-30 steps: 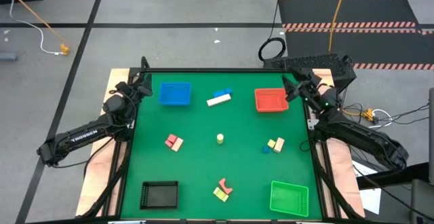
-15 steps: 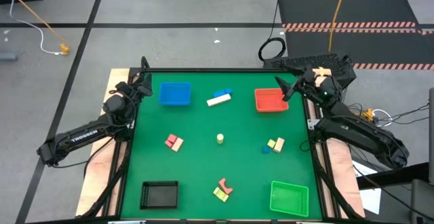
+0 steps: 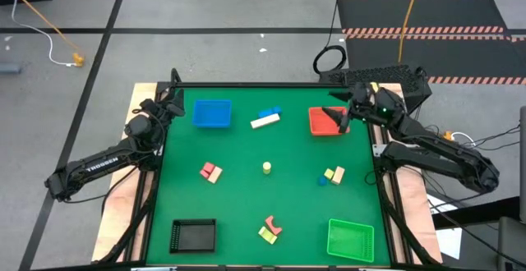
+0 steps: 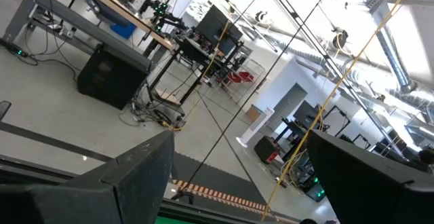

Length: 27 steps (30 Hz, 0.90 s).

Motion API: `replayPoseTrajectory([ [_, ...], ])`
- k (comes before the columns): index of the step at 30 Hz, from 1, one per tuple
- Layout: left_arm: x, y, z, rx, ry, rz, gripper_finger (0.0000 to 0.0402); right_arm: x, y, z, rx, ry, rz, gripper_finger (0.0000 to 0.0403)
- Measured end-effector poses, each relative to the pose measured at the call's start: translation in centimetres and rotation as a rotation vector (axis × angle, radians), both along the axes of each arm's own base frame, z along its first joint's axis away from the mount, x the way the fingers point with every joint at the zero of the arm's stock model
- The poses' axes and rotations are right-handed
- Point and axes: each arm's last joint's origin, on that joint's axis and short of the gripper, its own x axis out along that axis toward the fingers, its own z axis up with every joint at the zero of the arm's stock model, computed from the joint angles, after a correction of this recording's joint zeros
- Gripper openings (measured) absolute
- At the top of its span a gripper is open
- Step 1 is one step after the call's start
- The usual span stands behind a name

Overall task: Sort & place blocks by color
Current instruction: Put the right brown block in the orange basket

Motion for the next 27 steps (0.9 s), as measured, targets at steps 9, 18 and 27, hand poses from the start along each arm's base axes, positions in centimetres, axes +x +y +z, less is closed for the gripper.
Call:
replayPoseTrajectory([
  [9,0.0,0.0,0.0,0.0,0.0,0.0,0.0337,1.5,2.3,0.0,0.132,-0.042,0.161,0.0325],
  [18,0.0,0.0,0.0,0.0,0.0,0.0,0.0337,2.1,4.1,2.8,-0.024,-0.278,0.297,0.0325],
  [27,0.0,0.0,0.0,0.0,0.0,0.0,0.0337,1.8,3.5,6.9,-0.061,-0.11,0.098,0.0325],
])
